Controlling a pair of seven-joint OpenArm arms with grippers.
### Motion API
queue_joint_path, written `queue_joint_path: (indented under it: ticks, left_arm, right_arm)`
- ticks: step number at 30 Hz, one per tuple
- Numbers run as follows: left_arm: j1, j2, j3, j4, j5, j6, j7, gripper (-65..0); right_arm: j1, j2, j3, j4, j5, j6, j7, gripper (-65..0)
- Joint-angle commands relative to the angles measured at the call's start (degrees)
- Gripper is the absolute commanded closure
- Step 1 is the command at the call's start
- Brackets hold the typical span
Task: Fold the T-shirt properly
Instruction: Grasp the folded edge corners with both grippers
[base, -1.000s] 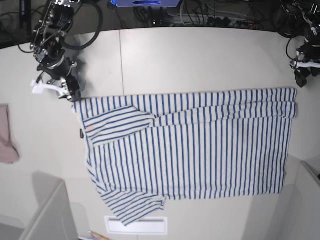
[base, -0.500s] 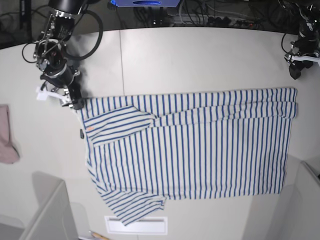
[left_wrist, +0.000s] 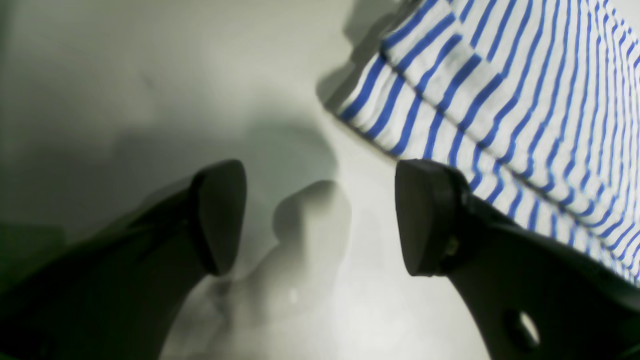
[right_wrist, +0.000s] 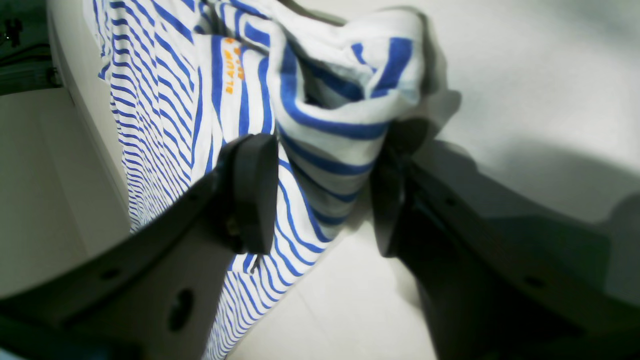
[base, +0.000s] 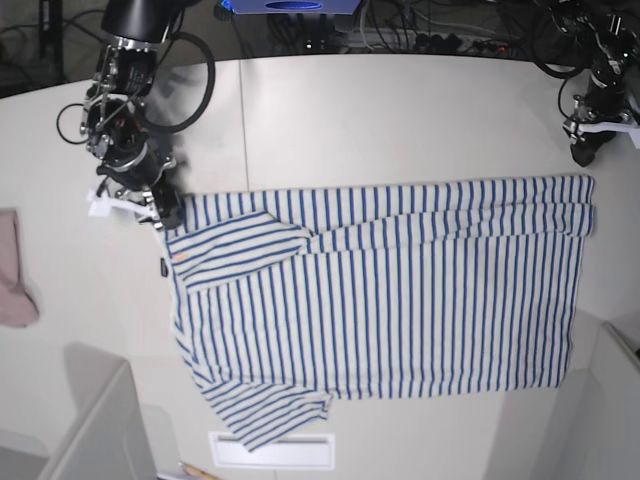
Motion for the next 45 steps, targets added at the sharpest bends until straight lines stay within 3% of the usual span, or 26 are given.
queue_joint_path:
  ticks: [1, 4, 5, 20, 26, 28, 45]
  left_arm:
    - [-0.7, -1.3, -0.2, 0.7, -1.0, -0.4, -1.3, -44.8]
    - [-1.1, -1.2, -0.1, 0.6, -1.0, -0.4, -1.2, -44.8]
    - [-1.1, -1.2, 0.7, 0.6, -1.0, -0.4, -1.3, -44.8]
    - [-6.8, -1.4, 2.3, -5.1, -1.0, -0.3, -1.2, -44.4]
    - [-7.0, -1.4, 2.3, -6.4, -1.0, -0.3, -1.4, -27.0]
    - [-7.9, -1.5, 2.3, -7.7, -1.0, -0.3, -1.3, -24.7]
    - [-9.3, -2.3, 2.0, -10.1, -1.0, -0.3, -1.4, -24.5]
  right_arm:
    - [-0.3, 0.1, 0.0, 0.0, -1.5, -1.7, -0.7, -20.6]
    - [-0.2, 0.1, 0.3, 0.0, -1.5, -1.7, -0.7, -2.1]
    - [-0.2, 0.1, 0.3, 0.0, -1.5, -1.7, -0.7, 0.0]
    - [-0.2, 0.1, 0.6, 0.0, -1.3, -1.7, -1.0, 0.0]
    - [-0.3, 0.1, 0.6, 0.0, -1.2, -1.7, -1.1, 0.0]
    - [-0.3, 0.1, 0.6, 0.0, -1.2, -1.7, -1.1, 0.0]
    - [-0.3, 0.1, 0.6, 0.0, -1.2, -1.7, -1.1, 0.0]
